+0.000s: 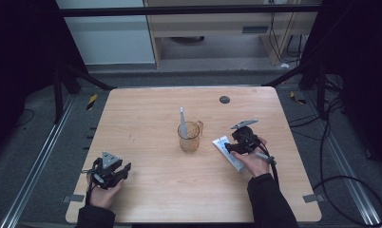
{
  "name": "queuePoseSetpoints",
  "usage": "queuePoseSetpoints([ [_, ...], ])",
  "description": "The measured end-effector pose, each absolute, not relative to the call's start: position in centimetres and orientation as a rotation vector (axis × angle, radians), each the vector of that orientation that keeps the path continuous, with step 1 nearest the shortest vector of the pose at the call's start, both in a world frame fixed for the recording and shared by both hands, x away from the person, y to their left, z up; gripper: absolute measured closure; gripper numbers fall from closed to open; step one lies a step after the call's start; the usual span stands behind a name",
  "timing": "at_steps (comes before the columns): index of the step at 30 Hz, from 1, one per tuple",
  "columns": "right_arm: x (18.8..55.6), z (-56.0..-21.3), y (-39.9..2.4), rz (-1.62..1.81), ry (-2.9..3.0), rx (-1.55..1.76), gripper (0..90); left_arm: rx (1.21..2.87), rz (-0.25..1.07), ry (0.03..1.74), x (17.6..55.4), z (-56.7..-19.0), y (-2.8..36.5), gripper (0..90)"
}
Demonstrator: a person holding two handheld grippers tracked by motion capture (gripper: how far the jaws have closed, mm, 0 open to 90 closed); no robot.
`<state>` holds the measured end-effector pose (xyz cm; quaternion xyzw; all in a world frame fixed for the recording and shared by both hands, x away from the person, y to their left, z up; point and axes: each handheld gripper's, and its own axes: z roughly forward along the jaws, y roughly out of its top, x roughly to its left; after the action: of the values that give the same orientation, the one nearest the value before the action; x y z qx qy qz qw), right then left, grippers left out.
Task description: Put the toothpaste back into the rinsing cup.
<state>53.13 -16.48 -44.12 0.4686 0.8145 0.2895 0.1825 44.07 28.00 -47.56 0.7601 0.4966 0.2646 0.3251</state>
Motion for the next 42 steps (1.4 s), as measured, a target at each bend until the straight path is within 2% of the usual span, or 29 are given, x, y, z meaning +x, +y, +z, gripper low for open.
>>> queuePoseSetpoints([
  [21,54.3,-45.4,-15.6,0.811,2.366,1.347,38.4,2.002,0.691,1.296,44.1,-47.6,28.1,59.1],
  [42,55.4,-47.2,-15.2,0.745,2.42,1.377,37.4,2.003,0.688,1.299,44.2,-47.6,28.1,59.2],
])
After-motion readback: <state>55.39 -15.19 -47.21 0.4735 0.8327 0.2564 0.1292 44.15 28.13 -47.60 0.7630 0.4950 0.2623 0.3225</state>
